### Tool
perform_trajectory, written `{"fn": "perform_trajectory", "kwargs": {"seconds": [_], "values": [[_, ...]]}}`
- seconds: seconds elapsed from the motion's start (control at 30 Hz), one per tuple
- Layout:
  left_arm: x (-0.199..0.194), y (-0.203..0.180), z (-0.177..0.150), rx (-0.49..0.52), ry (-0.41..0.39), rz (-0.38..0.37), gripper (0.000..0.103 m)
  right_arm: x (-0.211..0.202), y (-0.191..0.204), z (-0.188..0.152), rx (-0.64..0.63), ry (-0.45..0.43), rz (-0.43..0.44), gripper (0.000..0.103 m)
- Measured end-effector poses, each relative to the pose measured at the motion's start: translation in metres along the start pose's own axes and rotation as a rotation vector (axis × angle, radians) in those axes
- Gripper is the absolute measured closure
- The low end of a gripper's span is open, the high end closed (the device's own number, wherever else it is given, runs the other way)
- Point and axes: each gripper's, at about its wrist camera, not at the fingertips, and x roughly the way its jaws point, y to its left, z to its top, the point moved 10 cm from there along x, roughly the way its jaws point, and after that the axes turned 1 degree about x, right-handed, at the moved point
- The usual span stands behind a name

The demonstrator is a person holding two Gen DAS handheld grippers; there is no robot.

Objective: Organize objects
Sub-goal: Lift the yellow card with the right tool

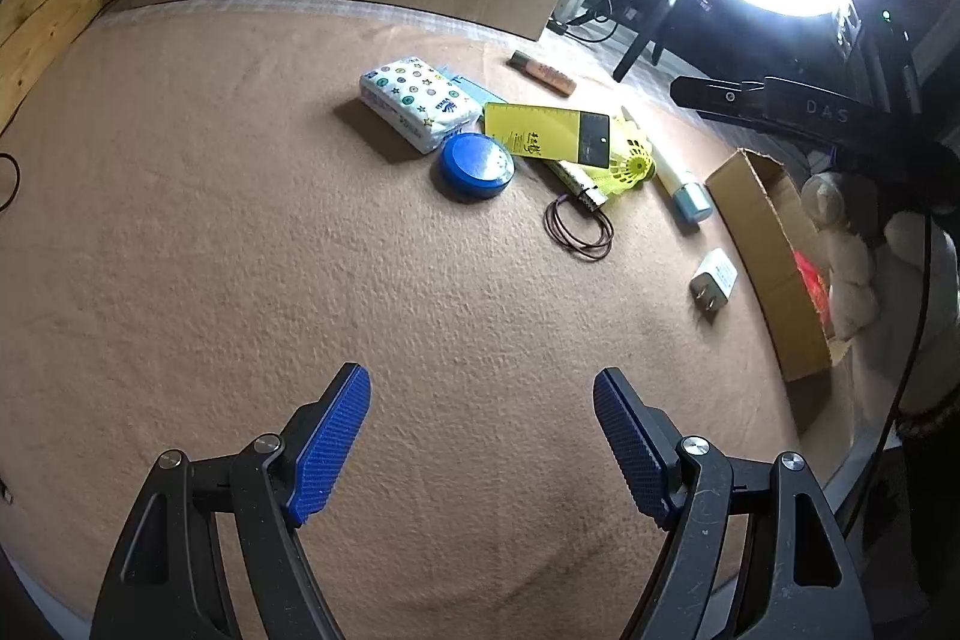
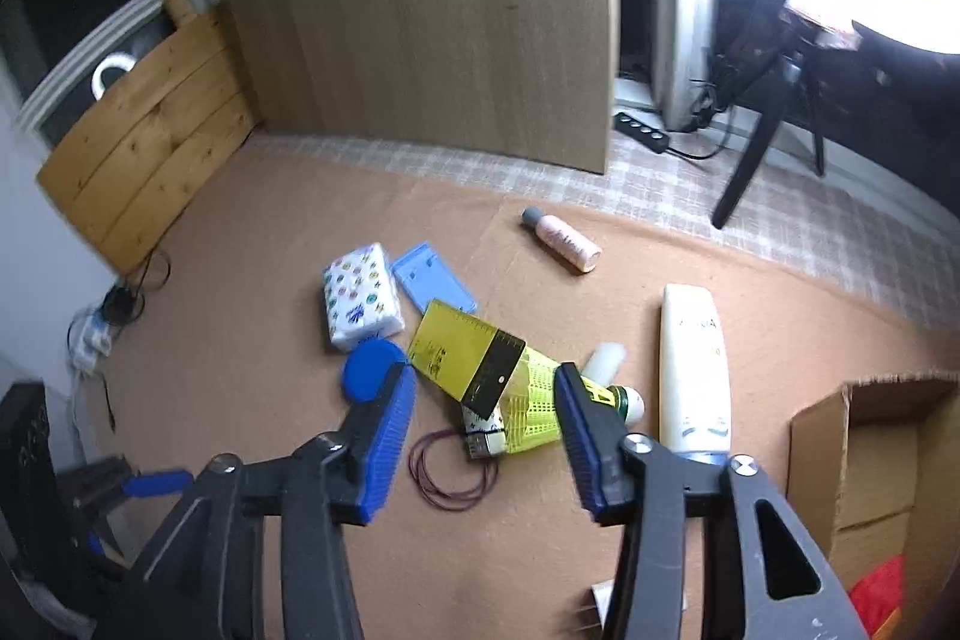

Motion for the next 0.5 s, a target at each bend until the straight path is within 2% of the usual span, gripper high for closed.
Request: {"fn": "perform_trajectory", "kwargs": {"seconds": [0.33,0.5], "values": [[-0.005,0.015,-0.014,-0.040,-0.001,0.014,0.023,0.058,0.036,0.003,-0.521,0.161,-0.100,0.047],[-0.010,0.036,-0.027,-0.105,-0.006,0.030,0.023,0.090,0.045,-0.007,-0.648,0.258,-0.098,0.046]]}}
